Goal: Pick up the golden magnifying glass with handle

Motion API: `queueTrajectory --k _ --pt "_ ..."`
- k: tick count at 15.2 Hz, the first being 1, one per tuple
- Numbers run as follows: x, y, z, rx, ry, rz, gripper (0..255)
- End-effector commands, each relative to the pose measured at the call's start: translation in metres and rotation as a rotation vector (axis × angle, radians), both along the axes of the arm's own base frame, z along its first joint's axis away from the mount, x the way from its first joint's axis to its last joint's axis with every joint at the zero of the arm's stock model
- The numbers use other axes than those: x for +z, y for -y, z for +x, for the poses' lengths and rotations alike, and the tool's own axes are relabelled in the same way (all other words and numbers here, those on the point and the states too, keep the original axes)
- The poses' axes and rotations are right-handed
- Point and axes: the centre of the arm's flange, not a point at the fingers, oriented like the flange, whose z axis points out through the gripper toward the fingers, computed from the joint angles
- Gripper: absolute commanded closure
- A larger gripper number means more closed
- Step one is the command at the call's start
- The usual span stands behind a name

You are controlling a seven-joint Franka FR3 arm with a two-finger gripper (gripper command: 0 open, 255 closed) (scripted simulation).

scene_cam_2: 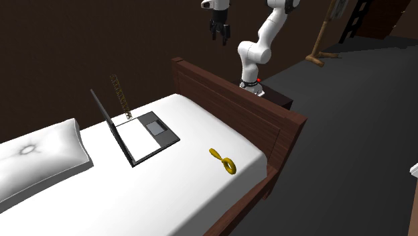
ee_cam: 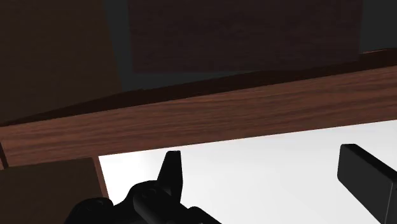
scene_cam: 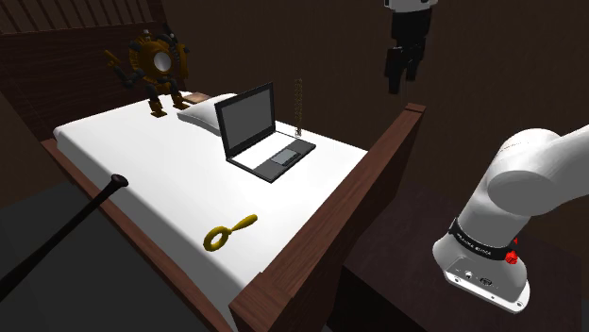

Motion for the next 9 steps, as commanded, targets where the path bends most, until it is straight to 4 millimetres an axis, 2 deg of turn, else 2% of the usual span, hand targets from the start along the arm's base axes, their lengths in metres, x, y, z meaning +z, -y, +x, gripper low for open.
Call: queueTrajectory --k 1,9 --pt "0.0 0.0 0.0 0.0 0.0 0.0 0" --pt "-0.063 -0.029 0.078 0.239 -0.014 0.018 0"
